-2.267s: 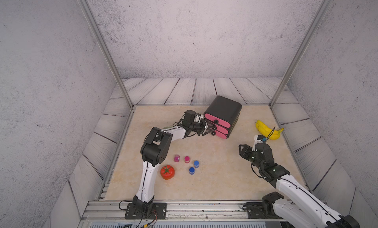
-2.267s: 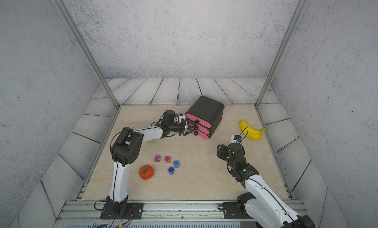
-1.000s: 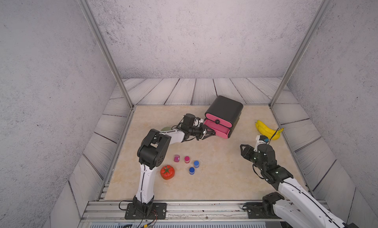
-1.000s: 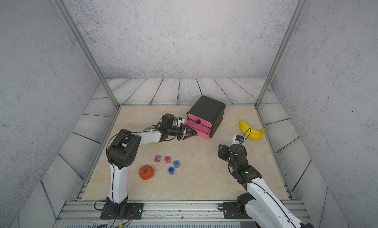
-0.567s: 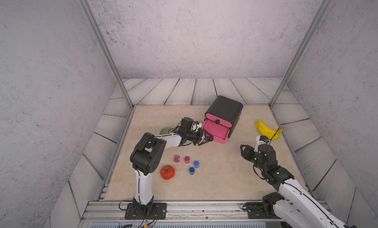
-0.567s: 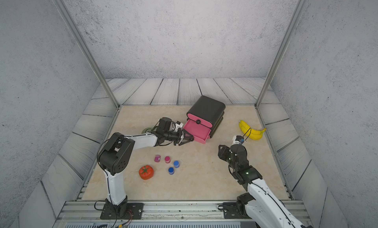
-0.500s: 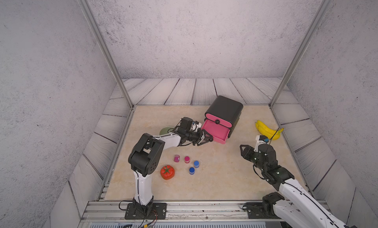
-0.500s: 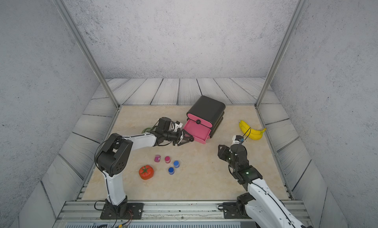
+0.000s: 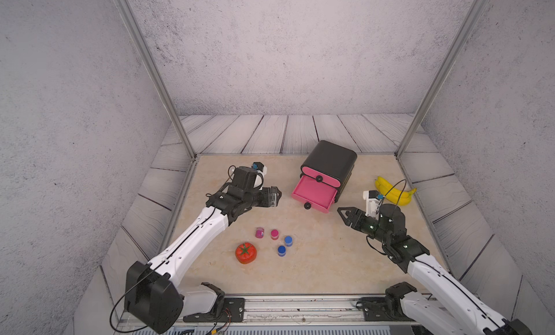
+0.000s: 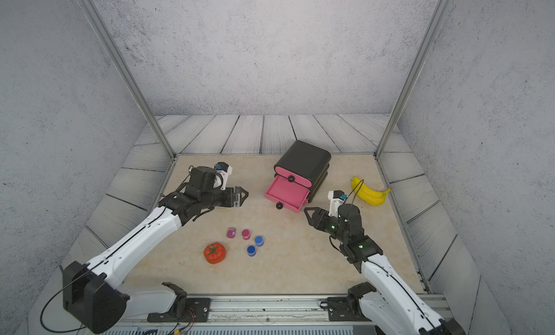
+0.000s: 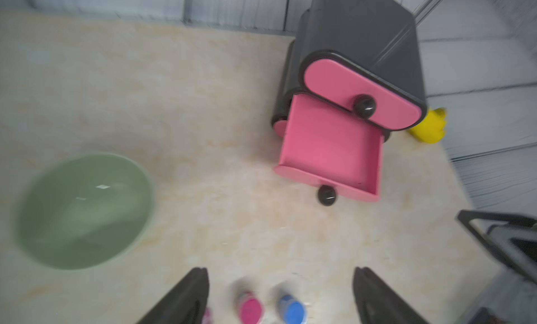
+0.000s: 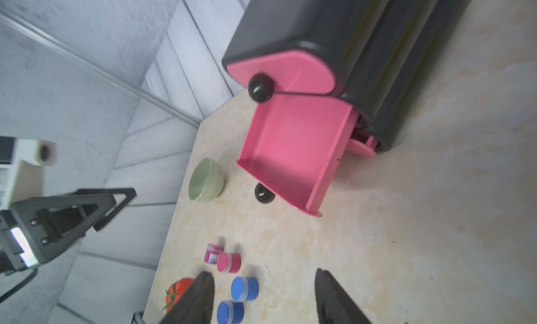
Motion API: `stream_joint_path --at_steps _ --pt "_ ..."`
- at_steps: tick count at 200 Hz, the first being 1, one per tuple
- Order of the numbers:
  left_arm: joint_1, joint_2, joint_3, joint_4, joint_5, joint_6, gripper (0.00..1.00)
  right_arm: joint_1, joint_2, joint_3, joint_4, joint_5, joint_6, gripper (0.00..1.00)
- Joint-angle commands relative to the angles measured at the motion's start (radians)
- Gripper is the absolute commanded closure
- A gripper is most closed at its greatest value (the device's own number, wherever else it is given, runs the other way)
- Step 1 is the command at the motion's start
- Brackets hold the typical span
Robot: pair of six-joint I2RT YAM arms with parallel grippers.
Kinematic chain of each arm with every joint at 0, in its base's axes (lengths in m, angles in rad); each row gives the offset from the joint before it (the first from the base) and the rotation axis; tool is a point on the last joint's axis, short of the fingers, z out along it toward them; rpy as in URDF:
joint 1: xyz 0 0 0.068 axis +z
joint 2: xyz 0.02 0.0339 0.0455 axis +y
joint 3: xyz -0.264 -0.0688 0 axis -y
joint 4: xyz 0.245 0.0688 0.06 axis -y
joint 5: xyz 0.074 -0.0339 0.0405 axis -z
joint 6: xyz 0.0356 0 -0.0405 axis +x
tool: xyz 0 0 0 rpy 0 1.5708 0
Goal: Put the paint cans in the drawer according to color
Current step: Pick up the paint can at the center of the board.
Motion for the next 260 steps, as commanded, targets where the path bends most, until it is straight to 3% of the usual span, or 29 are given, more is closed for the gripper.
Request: stream_joint_path --at_steps 1,27,71,96,142,201,260 --pt "0.007 -0.063 -0.114 -0.094 -0.290 0.048 0.02 0.113 0.119 0.109 -0.086 -0.073 -0.102 0.41" --pt "0.041 -0.112 -0.257 -0.032 -0.228 -0.051 0.02 0.331 0.329 0.277 -0.267 0.058 -0.254 0.41" --pt "0.048 -0.136 -0.273 -0.048 -0.240 -0.075 0.02 0.494 0.647 0.526 -0.520 0.212 -0.448 0.40" --pt "0.048 -0.141 -0.248 -0.082 -0.289 -0.061 0.02 0.508 0.713 0.566 -0.594 0.255 -0.581 0.39" --pt "0.051 -0.127 -0.271 -0.058 -0.318 -0.091 0.02 0.522 0.797 0.530 -0.472 0.124 -0.825 0.37" --pt "0.058 -0.116 -0.271 -0.069 -0.326 -0.095 0.02 0.539 0.906 0.589 -0.428 0.201 -0.906 0.35" --pt "0.063 -0.108 -0.257 -0.084 -0.350 -0.096 0.02 0.542 0.967 0.632 -0.361 0.135 -0.876 0.42"
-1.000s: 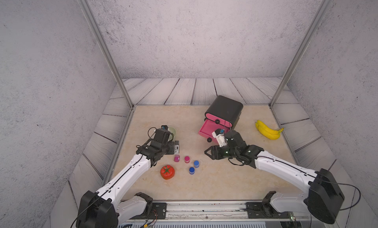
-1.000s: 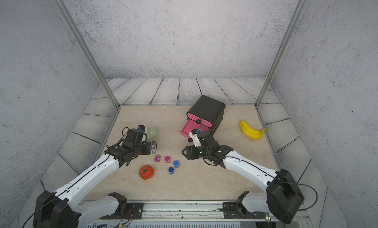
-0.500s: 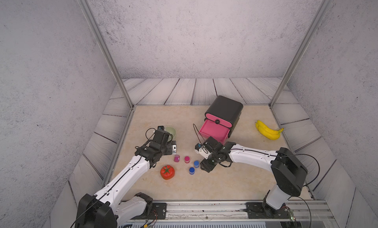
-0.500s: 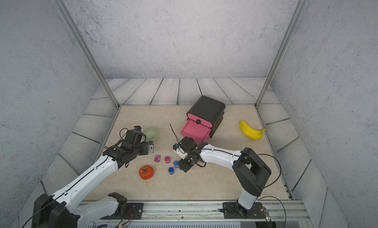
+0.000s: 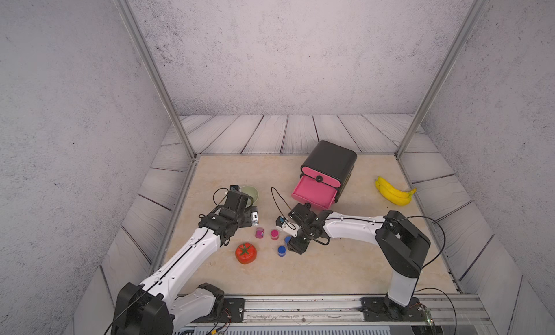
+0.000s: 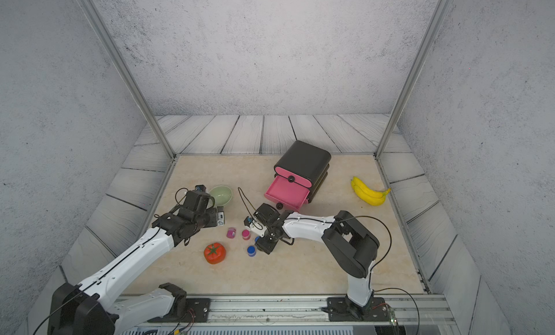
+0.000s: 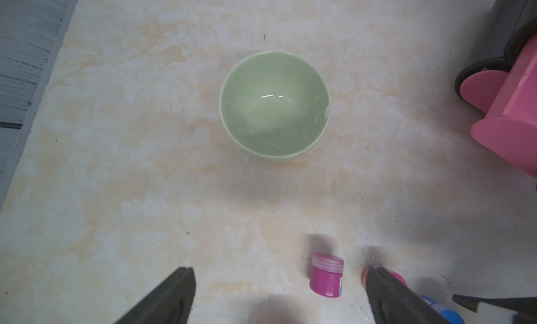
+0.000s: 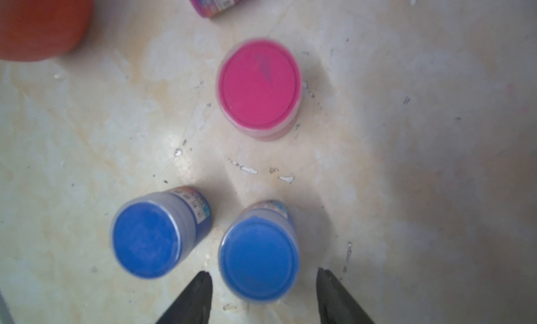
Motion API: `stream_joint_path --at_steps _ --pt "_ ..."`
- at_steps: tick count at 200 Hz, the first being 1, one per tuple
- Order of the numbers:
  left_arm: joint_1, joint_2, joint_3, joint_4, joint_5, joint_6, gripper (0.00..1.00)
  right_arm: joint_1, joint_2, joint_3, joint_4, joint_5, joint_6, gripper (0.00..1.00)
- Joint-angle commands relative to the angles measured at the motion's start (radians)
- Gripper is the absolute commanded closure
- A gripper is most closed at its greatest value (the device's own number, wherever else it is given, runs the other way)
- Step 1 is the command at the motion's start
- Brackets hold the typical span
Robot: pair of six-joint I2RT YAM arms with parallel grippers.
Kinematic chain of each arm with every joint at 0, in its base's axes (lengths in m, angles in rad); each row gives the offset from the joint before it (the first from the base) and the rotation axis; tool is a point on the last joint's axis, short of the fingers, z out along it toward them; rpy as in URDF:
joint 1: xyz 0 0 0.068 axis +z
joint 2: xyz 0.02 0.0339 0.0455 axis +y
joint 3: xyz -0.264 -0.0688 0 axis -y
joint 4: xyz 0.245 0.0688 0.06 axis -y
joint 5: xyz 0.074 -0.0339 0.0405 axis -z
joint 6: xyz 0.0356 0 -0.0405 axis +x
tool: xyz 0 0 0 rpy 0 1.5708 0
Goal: Put the paint cans in the drawer according to color
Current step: Pick up the paint can at the center of the board.
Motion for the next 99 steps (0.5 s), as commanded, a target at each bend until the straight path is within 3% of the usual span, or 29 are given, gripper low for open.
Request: stream_joint_path --at_steps 1,49,99 --pt "0.011 0.007 0.013 -0.022 -0.031 -0.001 0.02 0.004 0.050 0.039 0.026 -0.035 0.004 0.42" --pt "0.013 0.007 0.016 -0.027 -0.036 0.000 0.02 0.010 0.090 0.074 0.030 -0.044 0.008 0.51" --pt "0.014 0.009 0.022 -0.026 -0.028 0.002 0.02 0.011 0.046 0.052 0.045 -0.004 0.015 0.69"
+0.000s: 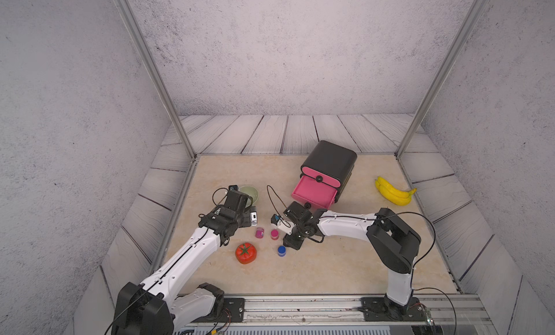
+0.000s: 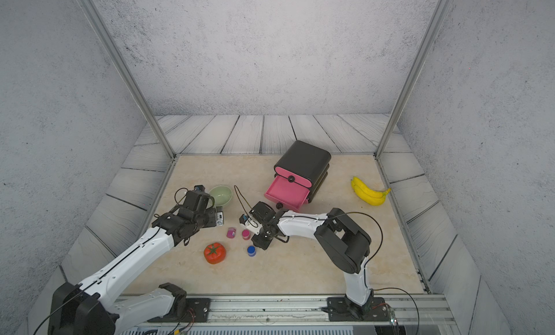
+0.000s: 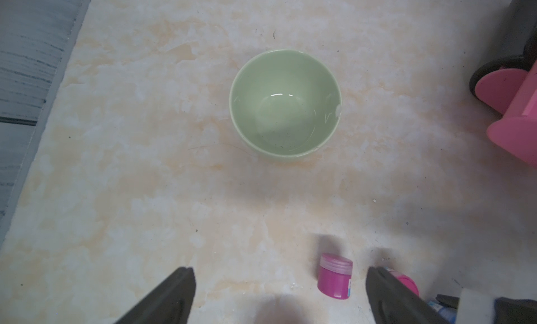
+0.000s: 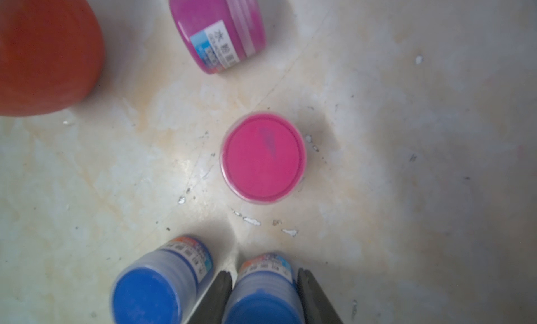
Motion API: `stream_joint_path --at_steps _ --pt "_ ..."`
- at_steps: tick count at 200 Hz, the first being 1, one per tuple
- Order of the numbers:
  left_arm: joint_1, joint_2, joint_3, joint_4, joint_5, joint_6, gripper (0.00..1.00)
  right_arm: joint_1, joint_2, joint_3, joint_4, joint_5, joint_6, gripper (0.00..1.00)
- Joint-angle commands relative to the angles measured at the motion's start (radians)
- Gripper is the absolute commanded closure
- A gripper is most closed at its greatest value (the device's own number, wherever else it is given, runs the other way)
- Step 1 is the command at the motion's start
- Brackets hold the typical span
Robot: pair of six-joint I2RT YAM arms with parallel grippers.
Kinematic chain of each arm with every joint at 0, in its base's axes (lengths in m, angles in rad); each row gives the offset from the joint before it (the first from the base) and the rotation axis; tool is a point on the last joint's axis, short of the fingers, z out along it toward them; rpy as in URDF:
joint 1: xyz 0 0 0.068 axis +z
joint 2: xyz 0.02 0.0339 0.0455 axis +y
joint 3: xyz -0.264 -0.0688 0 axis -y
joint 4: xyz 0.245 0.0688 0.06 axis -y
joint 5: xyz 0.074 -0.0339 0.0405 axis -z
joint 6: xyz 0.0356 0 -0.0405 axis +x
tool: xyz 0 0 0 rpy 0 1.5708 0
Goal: Put the paint cans in the drawer according to color
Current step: Pick up the paint can at the center of the board, then place the paint can in the drawer.
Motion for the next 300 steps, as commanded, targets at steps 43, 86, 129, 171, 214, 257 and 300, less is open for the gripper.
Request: stream_joint_path --at_steps 43,86,129,171,214,257,300 --pt "0.009 0.006 0.029 -0.015 0.008 0.009 0.02 -0.003 -0.151 -0.064 0.040 0.149 0.054 0.73" --pt "0.008 0.003 0.040 0.010 0.098 0.008 0.02 -0.097 -0.312 -0.084 0.068 0.230 0.109 0.71" --pt "0.008 0.008 0.048 0.027 0.173 0.000 0.02 -0.231 -0.283 0.026 0.044 0.241 0.162 0.71" --pt "0.008 0.001 0.050 0.020 0.198 -0.006 0.02 -0.267 -0.113 0.209 -0.024 0.312 0.175 0.71" --pt "0.008 -0.009 0.051 0.009 0.217 -0.005 0.02 -0.281 0.021 0.348 -0.107 0.397 0.247 0.69" --pt "0.008 -0.011 0.057 0.006 0.235 -0.009 0.02 -0.284 0.079 0.387 -0.114 0.450 0.285 0.61" --pt "0.008 -0.027 0.069 -0.011 0.267 -0.014 0.01 -0.283 0.081 0.452 -0.192 0.446 0.298 0.36"
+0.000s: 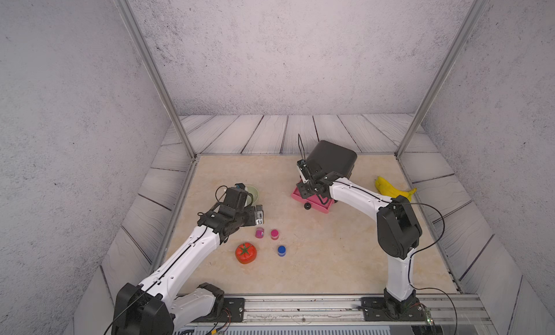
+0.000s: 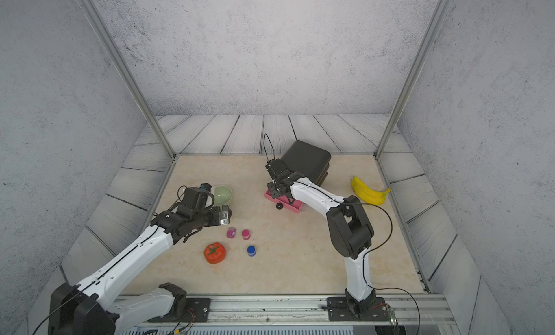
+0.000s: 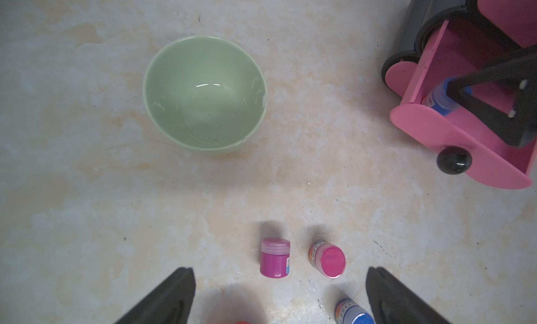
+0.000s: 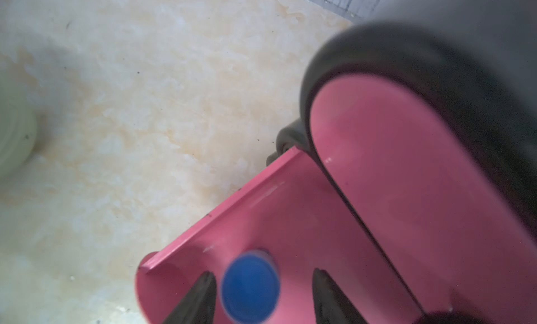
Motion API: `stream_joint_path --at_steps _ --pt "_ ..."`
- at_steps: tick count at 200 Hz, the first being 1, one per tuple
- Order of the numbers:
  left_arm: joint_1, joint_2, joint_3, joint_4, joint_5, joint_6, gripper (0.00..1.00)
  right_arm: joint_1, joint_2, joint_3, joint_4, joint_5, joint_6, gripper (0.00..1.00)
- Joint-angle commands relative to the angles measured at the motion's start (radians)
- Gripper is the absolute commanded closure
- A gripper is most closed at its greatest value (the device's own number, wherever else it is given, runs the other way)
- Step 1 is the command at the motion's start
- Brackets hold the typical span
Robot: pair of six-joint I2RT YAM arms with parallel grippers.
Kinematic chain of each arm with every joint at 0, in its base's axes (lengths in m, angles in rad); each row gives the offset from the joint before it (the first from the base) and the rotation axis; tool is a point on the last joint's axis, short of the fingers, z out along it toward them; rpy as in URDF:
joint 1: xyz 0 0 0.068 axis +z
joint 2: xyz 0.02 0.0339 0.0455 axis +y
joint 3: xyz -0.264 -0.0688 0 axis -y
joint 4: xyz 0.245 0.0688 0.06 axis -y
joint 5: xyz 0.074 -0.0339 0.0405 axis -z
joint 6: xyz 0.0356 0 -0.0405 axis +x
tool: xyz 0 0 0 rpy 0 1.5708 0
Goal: Put the paint cans in the drawer according to color
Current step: Place the paint can in the drawer, then pick up the paint can at the center of the board.
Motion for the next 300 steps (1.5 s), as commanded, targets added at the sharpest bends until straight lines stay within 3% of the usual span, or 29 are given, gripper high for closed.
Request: stream_joint_path --at_steps 1,36,75,99,116,146,181,217,247,300 --pt "0.008 -0.028 0.029 -0.018 0.031 -0.008 0.01 -0.002 0.007 0.032 -0.056 0.020 0.018 0.36" --pt "0.008 -0.073 -0.003 0.049 0.179 -0.021 0.02 -0.001 -0.194 -0.040 -0.046 -0.042 0.050 0.38" --pt "0.007 -0.131 -0.077 0.154 0.375 -0.143 0.01 -0.002 -0.675 -0.508 0.161 -0.149 0.201 0.38" --pt "-0.012 -0.152 -0.143 0.245 0.464 -0.244 0.02 -0.005 -0.941 -0.816 0.196 -0.142 0.377 0.38" --pt "-0.068 -0.148 -0.164 0.268 0.445 -0.287 0.04 -0.007 -1.099 -0.970 0.170 -0.141 0.472 0.36" --pt "-0.209 -0.094 -0.101 0.126 0.283 -0.274 0.09 -0.009 -1.295 -1.156 0.160 -0.122 0.597 0.35" --pt "-0.318 -0.057 -0.084 -0.033 0.095 -0.364 0.31 -0.015 -1.337 -1.245 0.241 -0.106 0.614 0.35" --pt "-0.477 0.096 -0.002 -0.188 -0.175 -0.405 0.35 -0.039 -1.290 -1.254 0.286 -0.069 0.512 0.35" --pt "-0.551 0.261 0.084 -0.232 -0.192 -0.418 0.35 -0.081 -1.291 -1.232 0.269 -0.140 0.496 0.35" --pt "-0.553 0.474 0.153 -0.227 -0.149 -0.370 0.34 -0.117 -1.287 -1.225 0.275 -0.191 0.443 0.35"
